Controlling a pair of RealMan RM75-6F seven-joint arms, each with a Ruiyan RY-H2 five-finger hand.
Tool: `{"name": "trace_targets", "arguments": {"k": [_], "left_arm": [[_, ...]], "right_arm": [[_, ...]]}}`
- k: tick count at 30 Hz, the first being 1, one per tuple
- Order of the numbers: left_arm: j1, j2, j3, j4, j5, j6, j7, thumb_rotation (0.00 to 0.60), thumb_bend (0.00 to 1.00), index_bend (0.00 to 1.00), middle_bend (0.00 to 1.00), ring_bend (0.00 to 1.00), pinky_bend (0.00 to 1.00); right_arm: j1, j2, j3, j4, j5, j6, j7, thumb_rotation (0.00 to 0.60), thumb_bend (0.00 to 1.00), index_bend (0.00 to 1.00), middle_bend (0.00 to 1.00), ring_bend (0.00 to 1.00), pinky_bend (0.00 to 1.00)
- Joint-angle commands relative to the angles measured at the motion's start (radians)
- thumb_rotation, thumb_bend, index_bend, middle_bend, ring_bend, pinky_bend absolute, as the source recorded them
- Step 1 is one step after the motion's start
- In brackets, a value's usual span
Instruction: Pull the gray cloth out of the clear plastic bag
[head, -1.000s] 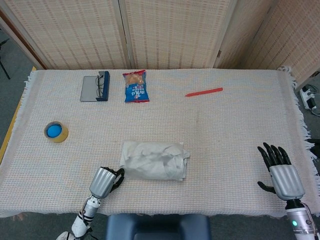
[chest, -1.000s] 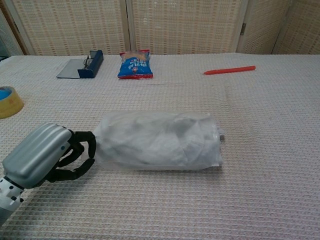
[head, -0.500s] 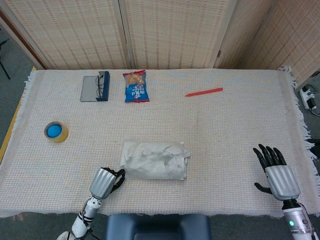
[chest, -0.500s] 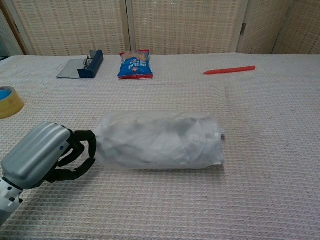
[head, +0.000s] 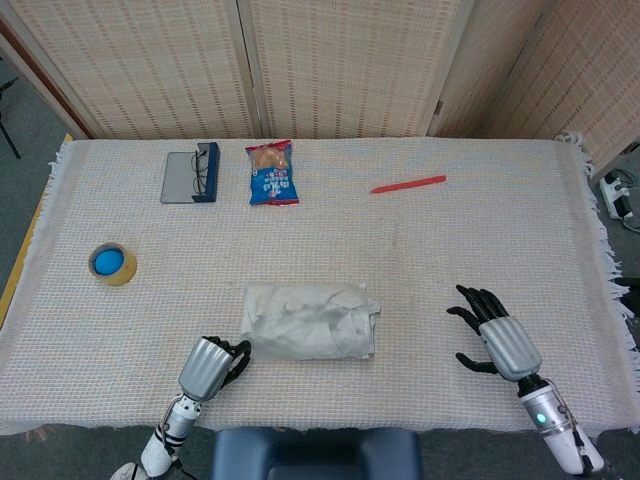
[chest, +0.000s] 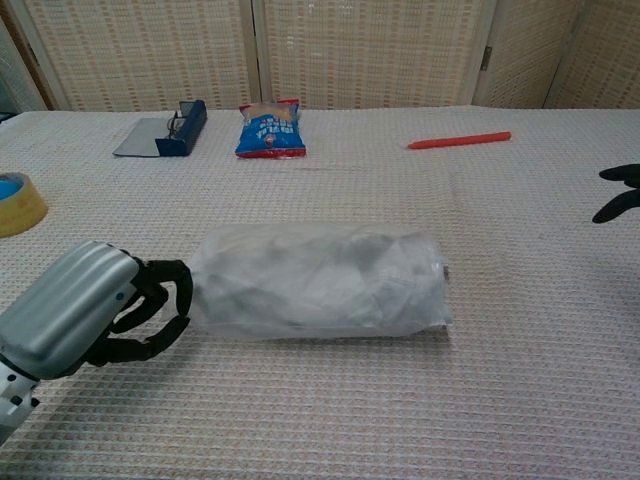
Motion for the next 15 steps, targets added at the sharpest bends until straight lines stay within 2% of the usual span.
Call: {"name": "trace_targets", "arguments": {"k": [1, 9, 15], "left_arm": [[-0.001, 0.003, 0.0, -0.002, -0.003, -0.002, 0.0, 0.6, 0.64, 0.71, 1.0, 1.0, 1.0], [-0.005, 0.012, -0.003, -0.01, -0.009, 0.001, -0.001, 0.6, 0.64, 0.71, 1.0, 1.0, 1.0], [-0.008, 0.018, -0.003, -0.017, -0.012, 0.0, 0.0, 0.6, 0.64, 0.71, 1.0, 1.0, 1.0]], "right_arm": [[0.085, -0.084, 0.012, 0.074, -0.03, -0.067, 0.108, 0.6, 0.24, 0.27, 0.0, 0.0, 0.0], [0.127, -0.168, 0.031, 0.103, -0.004, -0.08, 0.13, 0.6, 0.26, 0.3, 0.0, 0.0, 0.0], [0.143, -0.233, 0.04, 0.164, 0.048, -0.112, 0.165, 0.6, 0.26, 0.34, 0.0, 0.0, 0.0]]}}
